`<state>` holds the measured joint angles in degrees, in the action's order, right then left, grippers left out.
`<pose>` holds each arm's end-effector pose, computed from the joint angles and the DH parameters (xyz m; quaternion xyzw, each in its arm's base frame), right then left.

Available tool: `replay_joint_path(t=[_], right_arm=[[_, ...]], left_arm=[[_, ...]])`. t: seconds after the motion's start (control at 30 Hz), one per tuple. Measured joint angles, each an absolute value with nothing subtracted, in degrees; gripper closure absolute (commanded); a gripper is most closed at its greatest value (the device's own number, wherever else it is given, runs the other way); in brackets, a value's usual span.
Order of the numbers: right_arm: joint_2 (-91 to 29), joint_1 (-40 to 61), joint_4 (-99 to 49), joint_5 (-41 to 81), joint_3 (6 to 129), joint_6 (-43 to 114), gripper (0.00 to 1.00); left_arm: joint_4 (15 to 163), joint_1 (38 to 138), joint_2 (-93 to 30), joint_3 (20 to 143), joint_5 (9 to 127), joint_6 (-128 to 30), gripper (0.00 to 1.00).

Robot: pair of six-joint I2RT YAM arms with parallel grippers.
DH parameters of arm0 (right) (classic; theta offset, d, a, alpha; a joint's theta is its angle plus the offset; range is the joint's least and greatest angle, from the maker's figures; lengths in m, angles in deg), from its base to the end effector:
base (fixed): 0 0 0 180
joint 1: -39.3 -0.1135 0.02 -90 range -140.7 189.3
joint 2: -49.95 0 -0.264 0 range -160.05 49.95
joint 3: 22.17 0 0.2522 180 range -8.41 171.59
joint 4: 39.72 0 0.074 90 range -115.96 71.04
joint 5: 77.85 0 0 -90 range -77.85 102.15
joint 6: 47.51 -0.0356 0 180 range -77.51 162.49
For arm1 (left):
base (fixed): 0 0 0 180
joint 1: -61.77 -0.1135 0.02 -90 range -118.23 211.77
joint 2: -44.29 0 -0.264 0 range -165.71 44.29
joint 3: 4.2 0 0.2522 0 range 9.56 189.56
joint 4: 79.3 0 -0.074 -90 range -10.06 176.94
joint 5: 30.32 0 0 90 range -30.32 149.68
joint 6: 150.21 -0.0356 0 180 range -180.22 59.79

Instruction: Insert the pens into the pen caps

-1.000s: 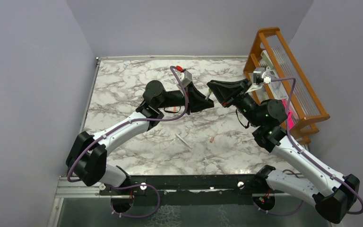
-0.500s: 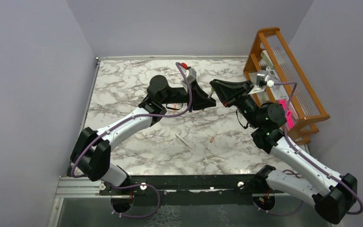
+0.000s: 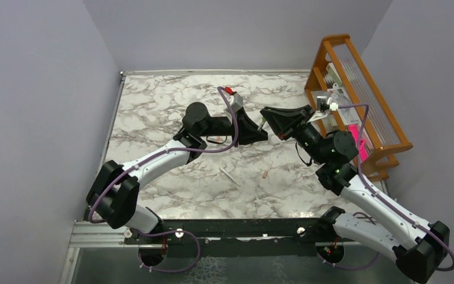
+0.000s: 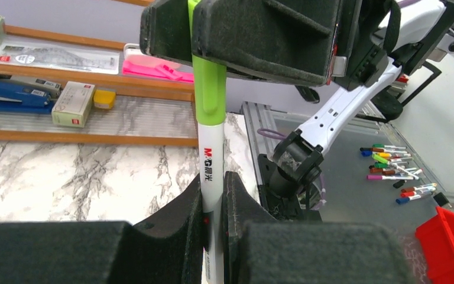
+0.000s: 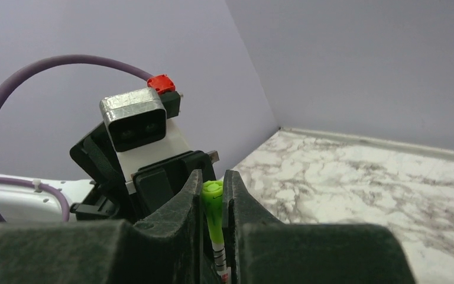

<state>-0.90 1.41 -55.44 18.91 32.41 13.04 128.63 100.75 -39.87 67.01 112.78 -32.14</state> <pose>0.1617 0.1311 0.3711 -0.0904 0.5714 0.4802 0.6594 0.2394 -0.2304 0.3443 0.4047 0.5085 -0.6188 0.4412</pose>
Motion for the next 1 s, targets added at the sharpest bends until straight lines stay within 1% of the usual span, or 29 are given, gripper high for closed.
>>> replay_joint_path(t=[0.07, 0.1, 0.13, 0.2, 0.27, 0.37, 0.5, 0.6, 0.73, 0.83, 0.97, 1.0], right_arm=[[0.17, 0.75, -52.84, 19.13, 32.38, 12.76, 0.62], [0.93, 0.34, -51.24, 19.09, 32.34, 12.28, 0.55], [1.94, -0.15, -49.45, 18.95, 32.3, 12.17, 0.5], [4.82, -0.69, -46.41, 17.66, 32.21, 12.54, 0.44], [9.15, -0.89, -44.55, 15.33, 32.27, 13.78, 0.43], [12.56, -0.91, -41.97, 12.75, 33.78, 15.38, 0.43], [13.48, -0.89, -38.5, 9.64, 36.58, 16.87, 0.43], [13.17, -0.89, -35.42, 9.05, 35.09, 16.78, 0.43], [12.39, -0.89, -31.88, 8.97, 31.01, 15.97, 0.43], [11.32, -0.89, -30.15, 8.99, 28.97, 15.58, 0.43], [10.2, -0.89, -29.32, 9.01, 28.51, 15.53, 0.43], [10.05, -0.89, -29.32, 9.03, 28.51, 15.53, 0.43]], left_arm=[[130.47, 100.8, -39.02, 64.06, 112.39, -32.29, 1.0], [131.52, 100.84, -38.65, 62.51, 111.95, -32.71, 1.0], [132.28, 100.91, -38.41, 61.35, 111.1, -33.12, 1.0], [133.09, 100.86, -38.21, 59.58, 109.26, -34.15, 1.0], [132.72, 100.84, -38.23, 58.36, 106.55, -35.2, 1.0], [130.95, 100.49, -39.22, 57.57, 101.46, -36.23, 1.0], [125.62, 99.92, -43.35, 58.55, 90.68, -36.58, 1.0], [117.9, 99.2, -48.0, 62.18, 81.18, -36.51, 1.0], [104.18, 98.33, -55.65, 72.39, 68.45, -35.83, 1.0], [97.71, 97.52, -60.31, 77.76, 62.84, -34.98, 1.0], [91.32, 96.84, -65.75, 81.68, 57.33, -33.39, 1.0], [89.9, 96.8, -67.02, 82.29, 56.11, -32.93, 0.98]])
